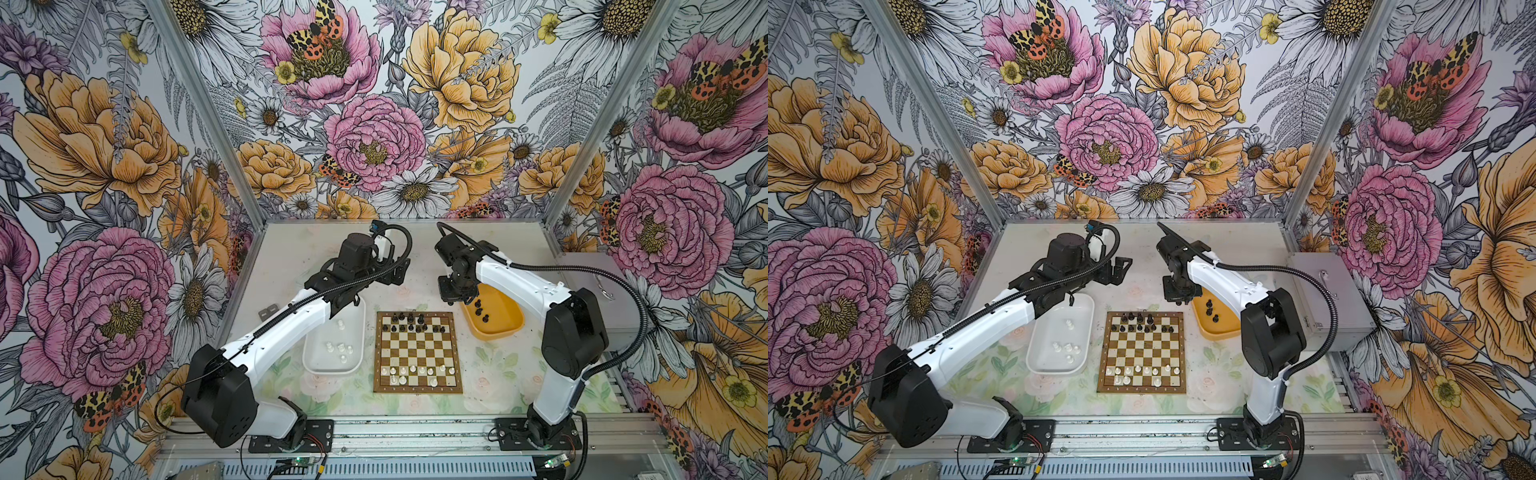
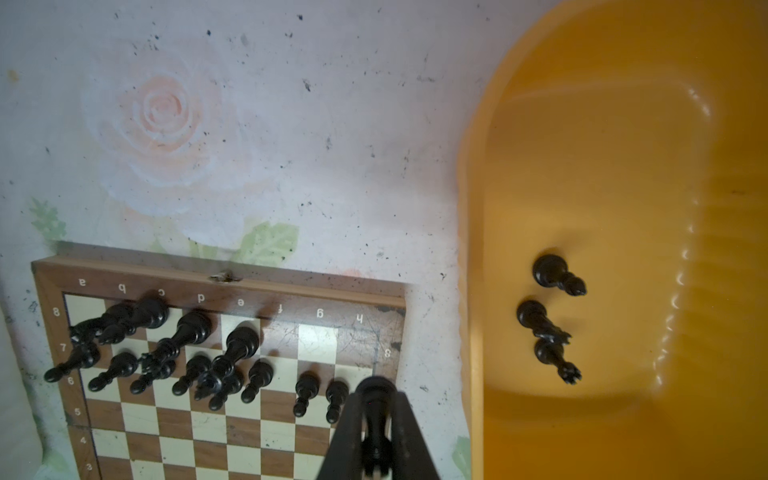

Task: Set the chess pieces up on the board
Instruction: 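Lift the black piece with the right gripper and carry it over the chessboard, then lower the black piece onto the board's far corner square and open the right gripper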

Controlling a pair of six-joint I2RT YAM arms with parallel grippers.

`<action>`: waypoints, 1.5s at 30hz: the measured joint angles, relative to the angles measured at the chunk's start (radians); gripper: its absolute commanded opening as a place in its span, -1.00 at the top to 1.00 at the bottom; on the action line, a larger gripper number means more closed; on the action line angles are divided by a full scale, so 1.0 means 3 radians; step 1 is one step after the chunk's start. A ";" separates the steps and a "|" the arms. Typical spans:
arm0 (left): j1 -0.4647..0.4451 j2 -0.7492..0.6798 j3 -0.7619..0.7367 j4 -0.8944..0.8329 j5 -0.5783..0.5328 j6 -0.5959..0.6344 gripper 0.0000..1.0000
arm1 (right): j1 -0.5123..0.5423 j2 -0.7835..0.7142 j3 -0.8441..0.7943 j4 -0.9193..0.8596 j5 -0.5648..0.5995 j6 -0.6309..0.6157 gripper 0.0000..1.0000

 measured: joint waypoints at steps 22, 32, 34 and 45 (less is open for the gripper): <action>0.0108 -0.1176 -0.0895 -0.0273 0.0109 -0.0210 -0.98 | 0.0086 0.0001 -0.0603 0.0467 -0.0122 0.0118 0.84; -0.0004 -0.1306 -0.0987 -0.0404 0.0114 -0.0347 -0.98 | 0.0104 0.0039 -0.0656 0.0562 -0.0139 0.0116 0.84; -0.0039 -0.1305 -0.0987 -0.0409 0.0090 -0.0355 -0.98 | 0.0104 0.0052 -0.0670 0.0581 -0.0139 0.0116 0.84; -0.0074 -0.1305 -0.0987 -0.0416 0.0003 -0.0374 -0.98 | 0.0107 0.0106 -0.0670 0.0617 -0.0141 0.0114 0.84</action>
